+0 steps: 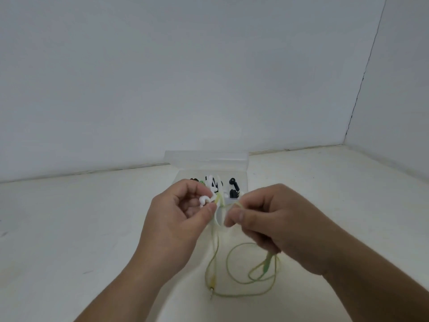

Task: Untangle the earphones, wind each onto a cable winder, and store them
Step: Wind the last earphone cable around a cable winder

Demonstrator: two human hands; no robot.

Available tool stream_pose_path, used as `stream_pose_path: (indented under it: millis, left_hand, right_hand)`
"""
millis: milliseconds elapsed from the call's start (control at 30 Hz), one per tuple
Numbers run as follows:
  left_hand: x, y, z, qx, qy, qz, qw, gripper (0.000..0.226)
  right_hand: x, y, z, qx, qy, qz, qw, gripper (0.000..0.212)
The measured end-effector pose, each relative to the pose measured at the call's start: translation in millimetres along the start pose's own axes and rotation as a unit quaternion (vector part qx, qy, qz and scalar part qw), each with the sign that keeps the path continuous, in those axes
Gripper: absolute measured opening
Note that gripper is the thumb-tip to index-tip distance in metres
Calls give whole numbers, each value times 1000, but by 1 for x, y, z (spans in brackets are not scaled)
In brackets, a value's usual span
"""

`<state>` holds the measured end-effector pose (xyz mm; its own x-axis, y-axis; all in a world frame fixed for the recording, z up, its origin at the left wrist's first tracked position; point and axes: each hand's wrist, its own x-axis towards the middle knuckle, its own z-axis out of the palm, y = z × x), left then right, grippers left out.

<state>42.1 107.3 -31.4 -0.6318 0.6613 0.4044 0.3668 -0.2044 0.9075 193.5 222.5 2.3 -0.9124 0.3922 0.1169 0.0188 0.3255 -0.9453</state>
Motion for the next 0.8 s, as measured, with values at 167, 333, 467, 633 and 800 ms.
stream_pose_path:
  millis: [167, 333, 467, 633, 800]
  left_hand:
    - [-2, 3, 1, 41, -67, 2, 997, 28]
    - [-6, 3, 3, 61, -146, -10, 987, 19]
    - [-5, 4, 1, -17, -186, -42, 981, 20]
    - [-4, 7, -2, -92, -228, -45, 968, 17]
    - [-1, 8, 0, -236, -153, -51, 958, 20]
  right_hand:
    - [0, 1, -16, -109, 155, -64, 980, 21]
    - [0, 0, -11, -190, 158, -109, 963, 15]
    - [3, 3, -14, -146, 187, -95, 967, 14]
    - [5, 6, -18, -65, 182, -35, 981, 15]
    - [7, 12, -5, -66, 67, 45, 995, 28]
